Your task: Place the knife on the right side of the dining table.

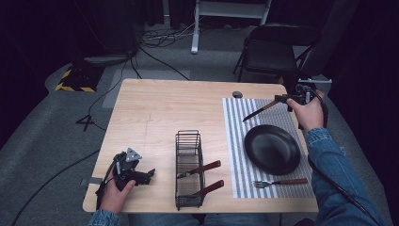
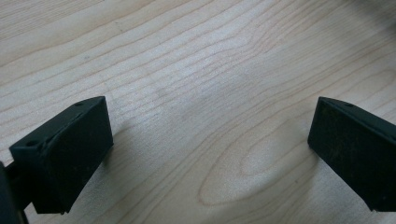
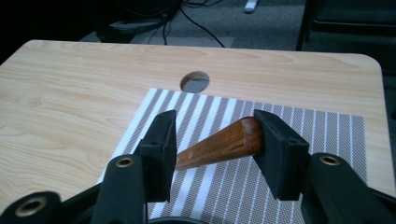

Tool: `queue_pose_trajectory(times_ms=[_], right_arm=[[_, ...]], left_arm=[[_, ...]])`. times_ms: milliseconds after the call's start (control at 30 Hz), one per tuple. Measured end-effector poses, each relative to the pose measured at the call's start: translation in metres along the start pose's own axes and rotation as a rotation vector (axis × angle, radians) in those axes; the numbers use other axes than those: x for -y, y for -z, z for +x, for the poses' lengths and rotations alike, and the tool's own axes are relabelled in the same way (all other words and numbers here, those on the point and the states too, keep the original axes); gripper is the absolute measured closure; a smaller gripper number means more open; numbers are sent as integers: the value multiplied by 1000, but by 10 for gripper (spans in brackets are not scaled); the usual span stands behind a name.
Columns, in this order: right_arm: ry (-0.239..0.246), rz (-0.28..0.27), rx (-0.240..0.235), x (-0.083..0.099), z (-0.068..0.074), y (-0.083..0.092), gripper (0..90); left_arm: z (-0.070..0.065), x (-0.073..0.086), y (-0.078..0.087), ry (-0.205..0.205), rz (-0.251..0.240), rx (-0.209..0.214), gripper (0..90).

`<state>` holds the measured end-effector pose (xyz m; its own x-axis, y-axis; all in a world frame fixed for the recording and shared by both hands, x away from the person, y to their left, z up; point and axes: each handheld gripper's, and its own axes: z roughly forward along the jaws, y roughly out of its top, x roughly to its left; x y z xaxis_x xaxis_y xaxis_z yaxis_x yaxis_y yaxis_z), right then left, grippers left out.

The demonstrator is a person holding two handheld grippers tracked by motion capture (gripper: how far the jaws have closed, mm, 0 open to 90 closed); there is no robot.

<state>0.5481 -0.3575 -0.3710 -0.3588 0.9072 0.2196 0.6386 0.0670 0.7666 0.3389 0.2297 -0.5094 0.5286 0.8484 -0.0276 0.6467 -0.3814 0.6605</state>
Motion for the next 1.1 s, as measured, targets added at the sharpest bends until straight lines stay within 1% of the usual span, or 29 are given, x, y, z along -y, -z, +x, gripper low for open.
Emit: queue_pose_trajectory(times_ms=[33, 100, 600, 633, 700, 833, 1000, 1100], right_arm=[[-3, 5, 16, 1, -2, 0, 510], [-6, 11, 31, 3, -4, -1, 509], [-65, 47, 78, 16, -24, -4, 500], [-68, 59, 91, 19, -27, -6, 496], [-66, 62, 97, 20, -29, -7, 496], [-78, 92, 119, 25, -37, -13, 496], [-91, 104, 128, 29, -41, -17, 491], [-89, 122, 140, 32, -44, -19, 491]], left_arm=[[0, 0, 0, 0, 0, 1, 2], [0, 0, 0, 1, 0, 1, 1], [0, 0, 0, 0, 1, -1, 2], [0, 0, 0, 0, 1, -1, 1], [0, 0, 0, 0, 0, 0, 1], [0, 0, 0, 0, 1, -1, 2], [0, 0, 0, 0, 1, -1, 1], [0, 0, 0, 0, 1, 0, 2]])
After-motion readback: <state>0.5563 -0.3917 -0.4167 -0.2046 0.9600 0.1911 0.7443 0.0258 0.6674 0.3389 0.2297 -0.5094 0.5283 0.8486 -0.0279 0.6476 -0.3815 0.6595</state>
